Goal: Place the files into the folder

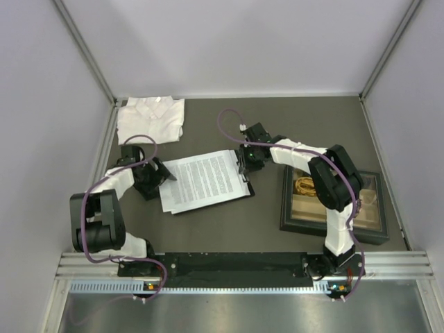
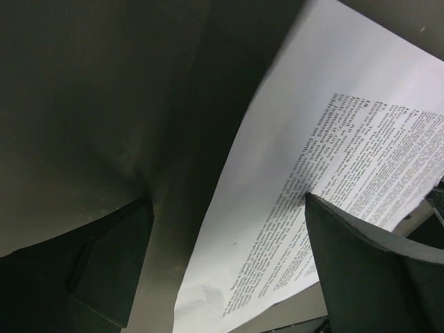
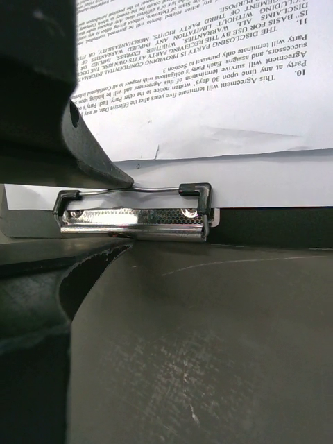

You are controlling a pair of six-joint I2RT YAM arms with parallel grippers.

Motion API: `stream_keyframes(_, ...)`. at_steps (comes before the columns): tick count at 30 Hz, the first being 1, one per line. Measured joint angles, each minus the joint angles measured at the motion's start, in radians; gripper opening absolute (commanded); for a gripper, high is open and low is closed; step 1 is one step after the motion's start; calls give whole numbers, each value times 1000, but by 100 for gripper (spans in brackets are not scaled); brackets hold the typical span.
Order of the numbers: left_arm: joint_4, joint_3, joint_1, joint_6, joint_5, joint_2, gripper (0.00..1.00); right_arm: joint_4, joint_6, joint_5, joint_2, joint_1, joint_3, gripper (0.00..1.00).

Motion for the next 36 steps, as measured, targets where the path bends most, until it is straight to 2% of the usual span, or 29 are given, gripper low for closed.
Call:
stream_keyframes(5,-62,13,-8,26,-107,-34,98,4,1,-7,1,-2,0,0)
stream_keyframes(12,-190,46,-8,-48,-276,-250,96,3,12,-1,2,-2,0,0)
stream_keyframes(15,-183,58,-8,-67,-266,-325,89,3,16,1,2,-1,0,0)
stream_keyframes(18,-147,58,-19,-84,-189,-381,89,3,17,3,2,-1,0,0)
stream_keyframes(21,-53,58,-77,-115,-82,-402,89,3,18,3,2,-1,0,0)
stream_keyframes(25,135,64,-232,-168,42,-301,84,3,18,3,2,-1,0,0)
stream_keyframes(28,270,83,-340,-202,111,-121,71,3,18,3,2,-1,0,0)
stream_keyframes(29,310,87,-368,-216,131,-55,69,2,18,3,2,-1,0,0)
stream_keyframes(33,443,89,-426,-264,190,134,67,0,18,3,3,-1,2,0)
stream_keyframes(36,499,91,-451,-285,193,198,69,0,18,3,3,-1,2,0)
